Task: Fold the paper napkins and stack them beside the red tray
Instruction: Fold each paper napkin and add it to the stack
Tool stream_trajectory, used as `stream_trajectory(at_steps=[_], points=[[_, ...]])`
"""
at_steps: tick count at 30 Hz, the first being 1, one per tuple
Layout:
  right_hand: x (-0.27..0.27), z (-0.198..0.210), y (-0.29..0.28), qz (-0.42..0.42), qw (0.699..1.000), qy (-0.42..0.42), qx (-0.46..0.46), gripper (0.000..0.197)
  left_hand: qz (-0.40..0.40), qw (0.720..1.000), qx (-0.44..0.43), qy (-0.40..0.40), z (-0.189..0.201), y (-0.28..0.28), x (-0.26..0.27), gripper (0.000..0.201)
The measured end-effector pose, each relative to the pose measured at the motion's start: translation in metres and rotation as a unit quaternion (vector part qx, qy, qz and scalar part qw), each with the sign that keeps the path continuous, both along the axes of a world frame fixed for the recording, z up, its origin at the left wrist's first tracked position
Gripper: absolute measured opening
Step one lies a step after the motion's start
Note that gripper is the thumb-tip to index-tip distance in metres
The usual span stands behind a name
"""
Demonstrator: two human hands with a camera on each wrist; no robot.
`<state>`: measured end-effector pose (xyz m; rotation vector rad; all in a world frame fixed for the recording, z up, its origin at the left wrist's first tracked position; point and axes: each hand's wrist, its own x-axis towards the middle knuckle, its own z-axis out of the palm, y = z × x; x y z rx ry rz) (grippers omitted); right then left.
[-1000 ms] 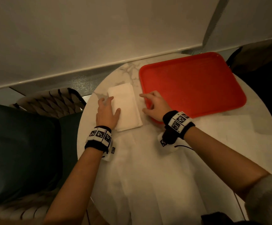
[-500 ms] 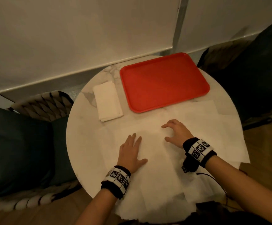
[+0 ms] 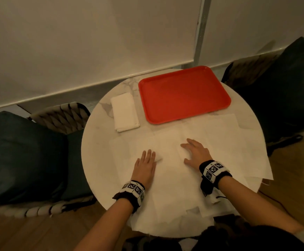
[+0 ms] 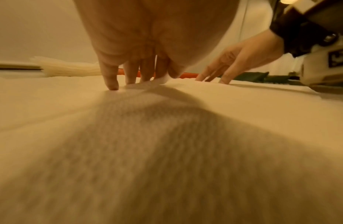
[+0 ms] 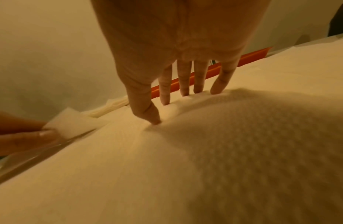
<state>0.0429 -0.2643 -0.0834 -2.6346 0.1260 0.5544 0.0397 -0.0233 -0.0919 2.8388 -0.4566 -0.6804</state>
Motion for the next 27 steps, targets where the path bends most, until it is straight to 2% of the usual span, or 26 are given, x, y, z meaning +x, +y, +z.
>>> stream_trajectory(at_steps=[2, 5, 6, 8, 9, 10, 12, 14, 16, 18, 19, 21, 24, 25, 27], points=[[-0.002, 0.004, -0.001, 0.004, 1.0, -0.014, 0.012, 0.059, 0.021, 1.0, -0.017, 0.0, 0.011, 0.001, 0.001, 0.053], [0.001, 0.017, 0.006, 0.071, 0.992, -0.096, 0.025, 0.04, 0.054, 0.996, -0.058, -0.041, 0.032, 0.001, -0.001, 0.052], [0.002, 0.024, 0.012, 0.082, 0.989, -0.111, 0.056, 0.037, 0.066, 0.993, -0.077, -0.059, 0.039, 0.0, -0.004, 0.052], [0.005, 0.042, 0.031, 0.031, 0.979, -0.081, 0.186, 0.049, 0.077, 0.988, -0.103, -0.089, 0.053, -0.005, -0.012, 0.051], [0.006, 0.051, 0.041, -0.019, 0.961, -0.045, 0.271, 0.058, 0.074, 0.986, -0.11, -0.099, 0.058, -0.007, -0.016, 0.051], [0.009, 0.059, 0.05, -0.07, 0.935, -0.003, 0.347, 0.062, 0.066, 0.985, -0.117, -0.108, 0.061, -0.01, -0.02, 0.051], [0.015, 0.071, 0.065, -0.146, 0.882, 0.077, 0.44, 0.053, 0.035, 0.982, -0.139, -0.118, 0.065, -0.016, -0.028, 0.05], [0.021, 0.075, 0.076, -0.167, 0.865, 0.113, 0.46, 0.04, -0.004, 0.981, -0.153, -0.118, 0.067, -0.021, -0.034, 0.05], [0.026, 0.075, 0.082, -0.164, 0.87, 0.095, 0.455, 0.021, -0.037, 0.98, -0.156, -0.117, 0.07, -0.022, -0.038, 0.051], [0.03, 0.076, 0.083, -0.154, 0.873, 0.064, 0.458, 0.028, -0.034, 0.976, -0.182, -0.117, 0.072, -0.017, -0.04, 0.053], [0.031, 0.078, 0.082, -0.152, 0.874, 0.057, 0.457, 0.033, -0.007, 0.968, -0.22, -0.121, 0.072, -0.012, -0.04, 0.054], [0.029, 0.088, 0.079, -0.145, 0.876, 0.041, 0.459, 0.036, 0.074, 0.935, -0.317, -0.142, 0.07, 0.002, -0.04, 0.053], [0.027, 0.109, 0.072, -0.142, 0.873, 0.025, 0.467, 0.032, 0.198, 0.873, -0.404, -0.19, 0.061, 0.022, -0.032, 0.029], [0.026, 0.117, 0.067, -0.142, 0.867, 0.017, 0.477, 0.032, 0.238, 0.855, -0.424, -0.179, 0.062, 0.027, -0.027, 0.027], [0.024, 0.138, 0.058, -0.15, 0.85, 0.005, 0.506, 0.029, 0.29, 0.826, -0.467, -0.126, 0.07, 0.031, -0.014, 0.034]])
